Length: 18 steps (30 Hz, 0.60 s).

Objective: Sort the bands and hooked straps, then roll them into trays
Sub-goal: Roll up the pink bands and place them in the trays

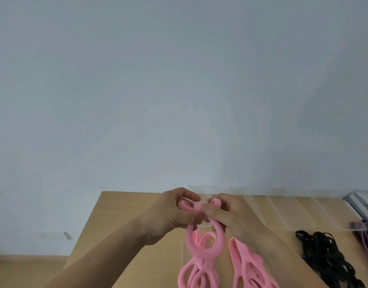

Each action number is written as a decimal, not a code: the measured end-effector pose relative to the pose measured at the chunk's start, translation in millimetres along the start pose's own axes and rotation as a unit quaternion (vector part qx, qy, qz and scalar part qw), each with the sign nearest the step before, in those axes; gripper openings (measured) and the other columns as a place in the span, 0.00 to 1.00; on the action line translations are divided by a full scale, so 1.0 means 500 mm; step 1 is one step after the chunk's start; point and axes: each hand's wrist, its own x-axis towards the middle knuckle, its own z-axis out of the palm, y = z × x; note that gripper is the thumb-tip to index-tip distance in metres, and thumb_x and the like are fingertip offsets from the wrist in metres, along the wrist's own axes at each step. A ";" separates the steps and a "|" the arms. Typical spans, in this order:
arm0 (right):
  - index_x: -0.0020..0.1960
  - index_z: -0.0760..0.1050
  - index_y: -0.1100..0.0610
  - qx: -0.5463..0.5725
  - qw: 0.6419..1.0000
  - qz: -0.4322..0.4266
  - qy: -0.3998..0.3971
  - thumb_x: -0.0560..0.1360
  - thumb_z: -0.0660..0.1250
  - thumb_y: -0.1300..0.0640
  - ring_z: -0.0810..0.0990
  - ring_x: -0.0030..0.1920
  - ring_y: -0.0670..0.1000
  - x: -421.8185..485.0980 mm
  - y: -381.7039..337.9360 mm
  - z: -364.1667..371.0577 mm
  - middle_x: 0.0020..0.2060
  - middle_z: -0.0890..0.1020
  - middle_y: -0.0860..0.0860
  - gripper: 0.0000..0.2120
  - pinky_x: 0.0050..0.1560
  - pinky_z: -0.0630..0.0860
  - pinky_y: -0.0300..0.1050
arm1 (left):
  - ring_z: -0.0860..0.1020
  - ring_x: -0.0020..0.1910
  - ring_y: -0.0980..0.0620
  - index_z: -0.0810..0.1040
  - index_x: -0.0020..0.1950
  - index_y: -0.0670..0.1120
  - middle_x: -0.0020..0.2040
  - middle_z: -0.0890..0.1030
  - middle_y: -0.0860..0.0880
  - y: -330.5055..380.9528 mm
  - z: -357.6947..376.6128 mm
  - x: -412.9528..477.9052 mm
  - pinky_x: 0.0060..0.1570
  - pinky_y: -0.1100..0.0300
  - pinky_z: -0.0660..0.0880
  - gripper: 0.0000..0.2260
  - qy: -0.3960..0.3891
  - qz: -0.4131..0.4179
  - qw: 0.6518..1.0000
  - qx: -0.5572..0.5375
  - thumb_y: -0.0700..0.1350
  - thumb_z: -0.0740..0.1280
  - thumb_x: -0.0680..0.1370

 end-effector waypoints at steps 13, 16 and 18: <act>0.55 0.81 0.51 0.031 0.998 -0.041 0.031 0.63 0.79 0.52 0.86 0.47 0.55 0.000 0.031 0.006 0.46 0.86 0.53 0.21 0.52 0.82 0.50 | 0.81 0.40 0.43 0.83 0.54 0.42 0.47 0.82 0.43 0.013 -0.008 -0.009 0.41 0.52 0.80 0.11 -0.095 -0.073 0.992 -0.036 0.45 0.69 0.75; 0.53 0.80 0.44 0.012 0.998 -0.049 0.034 0.63 0.78 0.52 0.86 0.47 0.55 -0.001 0.037 0.006 0.45 0.86 0.53 0.20 0.51 0.82 0.49 | 0.82 0.40 0.47 0.83 0.55 0.42 0.47 0.83 0.44 0.012 -0.002 -0.008 0.40 0.56 0.80 0.10 -0.095 -0.050 0.993 -0.045 0.41 0.68 0.75; 0.52 0.80 0.40 -0.008 0.998 -0.050 0.048 0.64 0.78 0.54 0.85 0.46 0.55 0.000 0.040 0.002 0.43 0.86 0.52 0.18 0.50 0.83 0.50 | 0.82 0.39 0.47 0.79 0.59 0.38 0.46 0.84 0.44 0.008 0.000 -0.005 0.38 0.56 0.80 0.15 -0.065 -0.041 0.996 -0.048 0.40 0.70 0.74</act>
